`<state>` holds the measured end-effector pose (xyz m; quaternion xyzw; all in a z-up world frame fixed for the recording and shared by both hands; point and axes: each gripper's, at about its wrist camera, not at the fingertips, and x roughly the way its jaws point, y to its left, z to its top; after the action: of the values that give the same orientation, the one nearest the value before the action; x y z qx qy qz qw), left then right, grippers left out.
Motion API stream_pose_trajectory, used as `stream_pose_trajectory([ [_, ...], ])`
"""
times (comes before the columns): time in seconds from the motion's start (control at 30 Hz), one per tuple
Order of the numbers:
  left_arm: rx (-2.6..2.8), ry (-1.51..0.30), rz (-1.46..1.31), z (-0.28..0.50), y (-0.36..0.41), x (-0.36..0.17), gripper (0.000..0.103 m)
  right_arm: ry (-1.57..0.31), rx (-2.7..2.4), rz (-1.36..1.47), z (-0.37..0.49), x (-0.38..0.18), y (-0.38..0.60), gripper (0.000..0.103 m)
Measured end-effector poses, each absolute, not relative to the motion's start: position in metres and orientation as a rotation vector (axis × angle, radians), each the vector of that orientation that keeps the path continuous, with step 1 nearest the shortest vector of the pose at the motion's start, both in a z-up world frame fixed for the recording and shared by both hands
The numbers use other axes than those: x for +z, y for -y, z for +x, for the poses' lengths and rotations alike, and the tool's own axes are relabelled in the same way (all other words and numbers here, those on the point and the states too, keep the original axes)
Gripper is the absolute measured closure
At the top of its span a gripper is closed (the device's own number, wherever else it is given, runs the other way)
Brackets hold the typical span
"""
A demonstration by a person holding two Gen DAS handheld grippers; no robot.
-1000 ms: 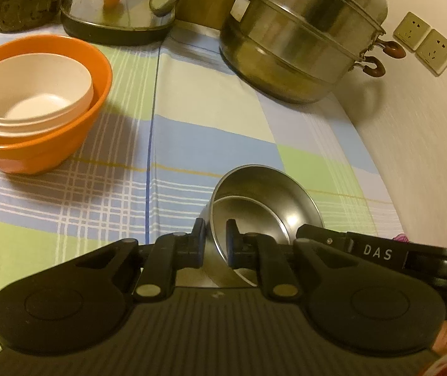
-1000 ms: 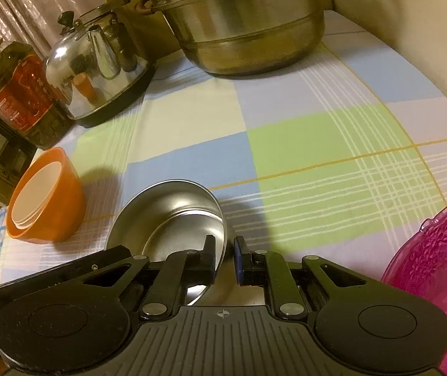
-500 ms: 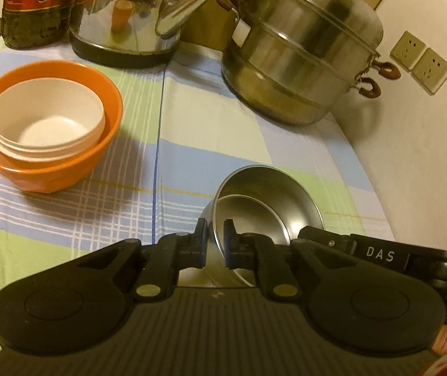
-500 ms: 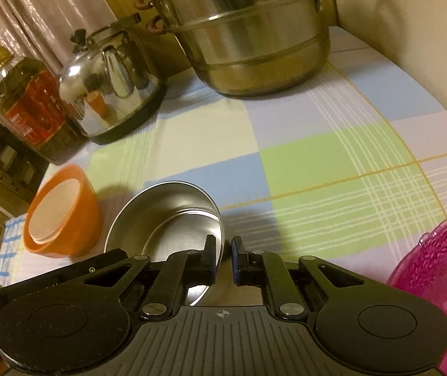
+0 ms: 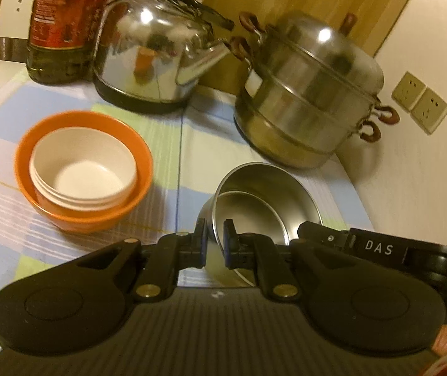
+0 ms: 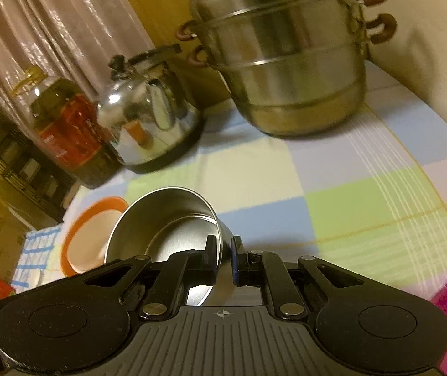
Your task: Organize plates and bowls
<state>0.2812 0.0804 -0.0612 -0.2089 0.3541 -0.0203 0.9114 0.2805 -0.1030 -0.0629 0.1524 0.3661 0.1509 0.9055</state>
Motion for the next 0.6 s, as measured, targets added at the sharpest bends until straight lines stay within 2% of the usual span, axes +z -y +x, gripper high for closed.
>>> stream_pose_trajectory([
  [0.6,0.07,-0.634,-0.457,0.27,-0.136,-0.038,0.095,-0.708,0.428,0.29,0.297,-0.047,0.04,0.095],
])
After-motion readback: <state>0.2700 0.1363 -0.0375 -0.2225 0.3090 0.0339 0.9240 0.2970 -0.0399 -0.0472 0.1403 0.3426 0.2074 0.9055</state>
